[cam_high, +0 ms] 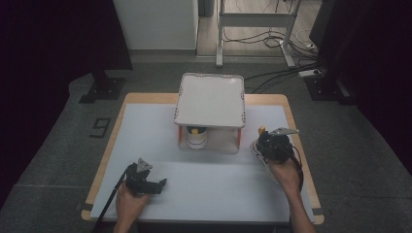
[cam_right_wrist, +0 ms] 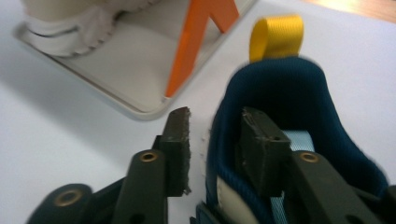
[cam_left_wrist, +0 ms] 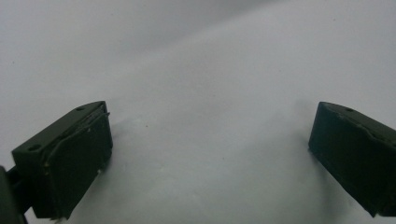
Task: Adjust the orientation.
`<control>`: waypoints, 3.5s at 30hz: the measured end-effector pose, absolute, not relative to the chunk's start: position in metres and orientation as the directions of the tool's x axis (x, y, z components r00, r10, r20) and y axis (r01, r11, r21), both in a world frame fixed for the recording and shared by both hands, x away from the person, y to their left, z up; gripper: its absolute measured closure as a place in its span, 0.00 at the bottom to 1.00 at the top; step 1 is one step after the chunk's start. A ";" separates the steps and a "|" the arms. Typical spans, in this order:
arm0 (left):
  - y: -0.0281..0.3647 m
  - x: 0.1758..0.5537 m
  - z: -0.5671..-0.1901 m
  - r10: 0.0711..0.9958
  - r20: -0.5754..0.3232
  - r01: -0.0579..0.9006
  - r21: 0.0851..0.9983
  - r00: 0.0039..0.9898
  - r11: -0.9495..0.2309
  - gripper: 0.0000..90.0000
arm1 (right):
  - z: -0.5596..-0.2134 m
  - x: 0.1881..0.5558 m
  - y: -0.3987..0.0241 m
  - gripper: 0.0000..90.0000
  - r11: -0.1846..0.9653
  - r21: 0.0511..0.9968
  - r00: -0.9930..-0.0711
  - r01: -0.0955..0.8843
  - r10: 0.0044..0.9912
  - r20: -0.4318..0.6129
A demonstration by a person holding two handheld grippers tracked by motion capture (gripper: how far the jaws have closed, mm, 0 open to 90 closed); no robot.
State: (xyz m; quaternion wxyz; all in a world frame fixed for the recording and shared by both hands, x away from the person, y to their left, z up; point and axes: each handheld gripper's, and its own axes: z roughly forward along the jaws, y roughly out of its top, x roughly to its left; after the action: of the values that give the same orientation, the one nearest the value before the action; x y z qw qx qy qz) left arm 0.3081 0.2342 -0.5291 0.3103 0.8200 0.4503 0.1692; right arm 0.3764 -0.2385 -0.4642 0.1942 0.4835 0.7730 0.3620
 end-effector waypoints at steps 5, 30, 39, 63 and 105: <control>0.234 0.308 -0.529 0.843 -0.002 0.633 0.661 0.538 -0.402 0.00 | -0.472 0.375 -0.244 0.82 0.249 0.738 -0.453 0.628 0.887 0.087; 0.234 0.308 -0.529 0.843 -0.002 0.633 0.661 0.538 -0.402 0.00 | -0.458 0.335 -0.213 0.59 0.391 0.754 -0.675 0.528 0.731 0.094; 0.234 0.308 -0.529 0.843 -0.002 0.633 0.661 0.538 -0.402 0.00 | -0.437 0.317 -0.238 0.42 0.356 0.786 -0.607 0.506 0.794 0.031; 0.234 0.308 -0.529 0.843 -0.002 0.633 0.661 0.538 -0.402 0.00 | -0.516 0.303 -0.318 0.22 0.158 0.748 -0.276 0.645 0.960 0.036; 0.234 0.308 -0.529 0.844 -0.001 0.633 0.662 0.537 -0.402 0.00 | -0.481 0.276 -0.252 0.00 0.161 0.789 -0.354 0.593 0.932 0.076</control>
State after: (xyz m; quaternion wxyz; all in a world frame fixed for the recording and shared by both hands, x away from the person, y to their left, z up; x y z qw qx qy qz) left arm 0.3081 0.2340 -0.5292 0.3106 0.8197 0.4503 0.1700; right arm 0.2761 -0.2521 -0.4811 0.2220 0.5234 0.7287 0.3818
